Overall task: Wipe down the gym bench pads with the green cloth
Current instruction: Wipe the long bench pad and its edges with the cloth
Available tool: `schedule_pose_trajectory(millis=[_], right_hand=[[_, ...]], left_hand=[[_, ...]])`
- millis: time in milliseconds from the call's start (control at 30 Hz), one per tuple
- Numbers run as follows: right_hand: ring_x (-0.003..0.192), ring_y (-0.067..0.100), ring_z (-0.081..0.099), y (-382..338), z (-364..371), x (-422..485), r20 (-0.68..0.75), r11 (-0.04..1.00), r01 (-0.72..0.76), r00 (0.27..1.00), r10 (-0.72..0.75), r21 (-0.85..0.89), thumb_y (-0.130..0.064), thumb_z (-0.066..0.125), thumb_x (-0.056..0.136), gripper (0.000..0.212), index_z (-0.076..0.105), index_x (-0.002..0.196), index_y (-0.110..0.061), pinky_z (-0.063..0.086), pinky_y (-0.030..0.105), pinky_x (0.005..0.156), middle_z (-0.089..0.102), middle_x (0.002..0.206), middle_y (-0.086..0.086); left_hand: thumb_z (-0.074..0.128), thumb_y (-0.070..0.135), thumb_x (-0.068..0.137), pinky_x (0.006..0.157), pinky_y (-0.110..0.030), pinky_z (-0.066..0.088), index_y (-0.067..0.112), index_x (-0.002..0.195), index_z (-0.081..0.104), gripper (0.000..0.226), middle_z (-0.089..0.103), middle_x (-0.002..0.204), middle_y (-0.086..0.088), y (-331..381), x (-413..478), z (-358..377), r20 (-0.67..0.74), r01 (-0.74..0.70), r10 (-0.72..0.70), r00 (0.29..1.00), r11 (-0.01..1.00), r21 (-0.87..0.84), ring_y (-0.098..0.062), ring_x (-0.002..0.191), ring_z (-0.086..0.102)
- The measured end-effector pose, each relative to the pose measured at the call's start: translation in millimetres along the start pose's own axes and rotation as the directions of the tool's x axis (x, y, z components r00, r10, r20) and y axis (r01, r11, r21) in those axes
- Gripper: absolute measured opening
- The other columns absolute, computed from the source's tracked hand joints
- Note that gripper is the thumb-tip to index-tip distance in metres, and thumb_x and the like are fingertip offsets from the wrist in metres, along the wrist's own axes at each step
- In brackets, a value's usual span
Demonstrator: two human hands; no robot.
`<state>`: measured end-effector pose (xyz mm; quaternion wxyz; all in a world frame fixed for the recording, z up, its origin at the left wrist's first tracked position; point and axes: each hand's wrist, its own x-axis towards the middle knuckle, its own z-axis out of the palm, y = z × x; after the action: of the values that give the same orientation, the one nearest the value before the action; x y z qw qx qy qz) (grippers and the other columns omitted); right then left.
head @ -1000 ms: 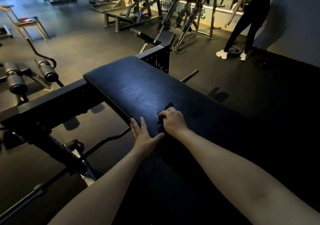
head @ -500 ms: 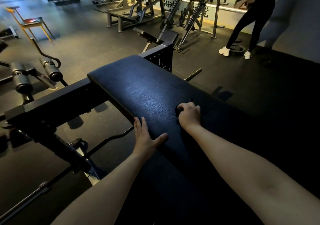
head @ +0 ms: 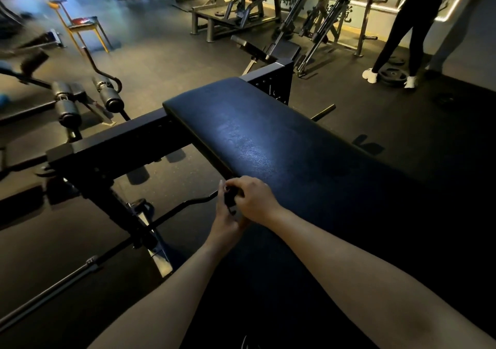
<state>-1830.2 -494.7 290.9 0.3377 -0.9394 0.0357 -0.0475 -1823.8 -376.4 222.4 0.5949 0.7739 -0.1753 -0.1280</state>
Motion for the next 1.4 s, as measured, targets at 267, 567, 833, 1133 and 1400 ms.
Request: schedule_pose_trajectory(millis=[267, 567, 833, 1133, 1400], right_hand=[[0.121, 0.022, 0.054, 1, -12, 20, -0.021, 0.956, -0.102, 0.993, 0.112, 0.274, -0.027, 0.053, 0.097, 0.055, 0.038, 0.151, -0.032, 0.041, 0.037, 0.106, 0.056, 0.135, 0.006], [0.098, 0.029, 0.055, 63, -8, 9, -0.333, 0.986, -0.090, 0.942, 0.039, -0.138, -0.020, 0.050, 0.085, 0.027, 0.071, 0.100, -0.013, 0.046, 0.043, 0.090, 0.066, 0.102, 0.004], [0.100, 0.027, 0.053, 66, -5, 16, -0.329, 0.989, -0.104, 0.942, 0.065, -0.101, -0.018, 0.048, 0.080, 0.028, 0.070, 0.097, -0.014, 0.044, 0.042, 0.089, 0.064, 0.100, 0.002], [0.101, 0.026, 0.052, 67, -6, 17, -0.320, 0.992, -0.110, 0.944, 0.086, -0.058, -0.011, 0.055, 0.085, 0.020, 0.070, 0.098, -0.012, 0.044, 0.042, 0.091, 0.064, 0.100, 0.004], [0.093, 0.029, 0.054, 60, -3, 14, -0.341, 0.988, -0.104, 0.938, 0.060, -0.111, -0.018, 0.031, 0.079, 0.039, 0.068, 0.089, -0.012, 0.047, 0.041, 0.084, 0.063, 0.092, 0.005]], left_hand=[[0.063, 0.001, 0.091, 0.103, -0.024, 0.045, 0.028, 0.138, 0.049, 0.056, 0.056, 0.139, -0.003, 23, 12, 3, -0.261, -0.080, 0.093, 0.961, 0.995, 0.062, -0.011, 0.127, 0.054], [0.052, 0.005, 0.090, 0.109, -0.026, 0.034, 0.008, 0.127, 0.061, 0.038, 0.054, 0.132, -0.017, 40, 79, -20, -0.452, 0.129, -0.111, 0.885, 0.992, 0.010, -0.027, 0.122, 0.051], [0.055, 0.032, 0.096, 0.113, -0.036, 0.025, 0.018, 0.121, 0.057, 0.029, 0.036, 0.134, -0.011, 38, 104, -1, -0.263, 0.145, -0.017, 0.965, 0.868, 0.475, -0.032, 0.128, 0.031], [0.038, 0.044, 0.084, 0.087, -0.037, 0.037, 0.015, 0.090, 0.060, 0.037, 0.052, 0.098, -0.008, 36, 62, 23, -0.058, -0.134, 0.208, 0.976, 0.792, 0.596, -0.028, 0.097, 0.047], [0.047, 0.026, 0.094, 0.086, -0.032, 0.040, 0.038, 0.125, 0.049, 0.033, 0.049, 0.108, -0.001, 28, 70, 0, -0.228, -0.064, 0.179, 0.957, 0.898, 0.435, -0.020, 0.101, 0.050]])
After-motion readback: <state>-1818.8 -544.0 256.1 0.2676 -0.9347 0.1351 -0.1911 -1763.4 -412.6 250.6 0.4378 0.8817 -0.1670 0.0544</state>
